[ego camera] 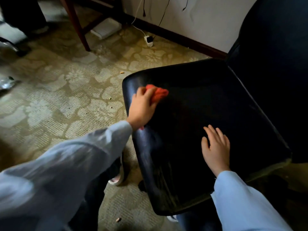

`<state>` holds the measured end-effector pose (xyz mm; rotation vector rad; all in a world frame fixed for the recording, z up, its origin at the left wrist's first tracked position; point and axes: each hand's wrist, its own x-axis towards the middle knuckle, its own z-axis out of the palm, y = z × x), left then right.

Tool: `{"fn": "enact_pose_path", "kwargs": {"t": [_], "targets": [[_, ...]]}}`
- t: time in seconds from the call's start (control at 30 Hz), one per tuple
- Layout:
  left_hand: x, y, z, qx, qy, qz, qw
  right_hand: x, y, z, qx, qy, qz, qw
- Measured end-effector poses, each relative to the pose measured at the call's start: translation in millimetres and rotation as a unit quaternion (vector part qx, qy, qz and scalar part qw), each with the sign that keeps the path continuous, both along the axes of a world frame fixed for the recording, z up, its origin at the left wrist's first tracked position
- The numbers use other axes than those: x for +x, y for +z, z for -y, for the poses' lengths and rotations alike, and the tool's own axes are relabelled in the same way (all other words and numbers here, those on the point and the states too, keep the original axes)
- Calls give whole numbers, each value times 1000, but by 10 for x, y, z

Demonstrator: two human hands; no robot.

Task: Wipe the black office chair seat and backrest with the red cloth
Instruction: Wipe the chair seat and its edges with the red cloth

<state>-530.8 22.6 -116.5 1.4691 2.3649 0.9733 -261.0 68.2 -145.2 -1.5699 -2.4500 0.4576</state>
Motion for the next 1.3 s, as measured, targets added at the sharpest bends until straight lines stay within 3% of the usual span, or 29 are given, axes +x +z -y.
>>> {"fn": "enact_pose_path", "kwargs": {"t": [0.17, 0.3, 0.53, 0.67, 0.73, 0.83, 0.87, 0.97, 1.1, 1.2, 1.3], "targets": [[-293, -37, -575, -122, 139, -19, 983, 133, -41, -52, -16, -27, 53, 998], [-26, -191, -599, -125, 136, -96, 978, 98, -87, -46, -3, -33, 60, 998], [688, -331, -186, -104, -11, -139, 985, 101, -114, -32, 41, -31, 28, 998], [1211, -256, 281, -45, -201, -171, 964, 108, -117, -22, 48, -39, 17, 998], [1307, -109, 340, -58, -269, -124, 954, 117, -126, -20, 49, -42, 5, 998], [1102, 124, 66, -89, -177, 82, 977, 118, -127, -25, 45, -40, 10, 998], [971, 174, -55, -77, -129, 97, 984, 117, -123, -29, 40, -43, 12, 998], [470, 311, -397, -24, -11, 2, 1000, 114, -122, -27, 36, -44, 10, 998], [-58, 235, -761, -95, 59, -26, 993, 109, -123, -21, 28, -51, 13, 998], [-12, 30, -882, -157, 16, -78, 984, 110, -122, -31, 23, -50, 18, 998], [-33, -23, -923, -152, -22, -161, 975, 112, -116, -41, 18, -45, 22, 999]]}}
